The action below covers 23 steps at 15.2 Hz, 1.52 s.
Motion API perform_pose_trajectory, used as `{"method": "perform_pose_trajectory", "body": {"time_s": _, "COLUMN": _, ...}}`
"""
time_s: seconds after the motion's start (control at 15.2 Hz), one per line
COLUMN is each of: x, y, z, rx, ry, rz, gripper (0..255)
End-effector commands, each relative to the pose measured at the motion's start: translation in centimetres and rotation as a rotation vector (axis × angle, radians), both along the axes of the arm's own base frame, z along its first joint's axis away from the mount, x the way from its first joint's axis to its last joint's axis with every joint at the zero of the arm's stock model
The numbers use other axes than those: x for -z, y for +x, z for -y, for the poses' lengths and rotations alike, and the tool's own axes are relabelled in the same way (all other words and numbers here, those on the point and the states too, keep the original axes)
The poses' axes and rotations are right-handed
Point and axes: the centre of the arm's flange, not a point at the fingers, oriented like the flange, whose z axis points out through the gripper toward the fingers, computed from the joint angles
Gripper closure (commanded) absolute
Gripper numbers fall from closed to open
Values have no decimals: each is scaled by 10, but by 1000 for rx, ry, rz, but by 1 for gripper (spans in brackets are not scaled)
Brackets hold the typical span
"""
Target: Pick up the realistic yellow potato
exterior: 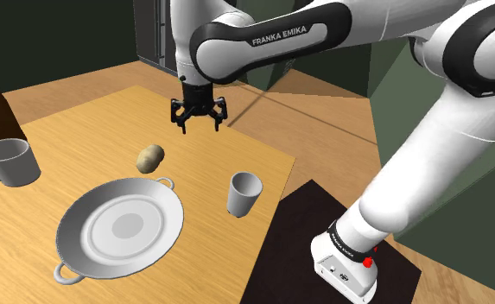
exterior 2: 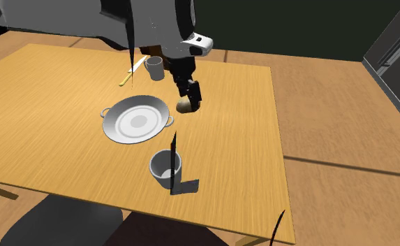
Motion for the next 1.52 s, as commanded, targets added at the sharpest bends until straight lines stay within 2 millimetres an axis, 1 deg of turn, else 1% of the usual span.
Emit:
{"method": "perform_pose_trajectory", "body": {"time_s": 0.0, "x": 16, "y": 17, "z": -14, "rx": 34, "ry": -11, "rz": 3, "gripper": 0}}
{"method": "perform_pose_trajectory", "body": {"time_s": 0.46, "x": 73, "y": 83, "z": -55, "rx": 141, "ry": -49, "rz": 7, "gripper": 0}}
{"method": "perform_pose_trajectory", "body": {"time_s": 0.86, "x": 123, "y": 143, "z": -83, "rx": 232, "ry": -81, "rz": 11, "gripper": 0}}
{"method": "perform_pose_trajectory", "body": {"time_s": 0.92, "x": 129, "y": 151, "z": -86, "rx": 244, "ry": -85, "rz": 11, "gripper": 0}}
{"method": "perform_pose_trajectory", "body": {"time_s": 1.45, "x": 169, "y": 151, "z": -86, "rx": 244, "ry": -85, "rz": 11, "gripper": 0}}
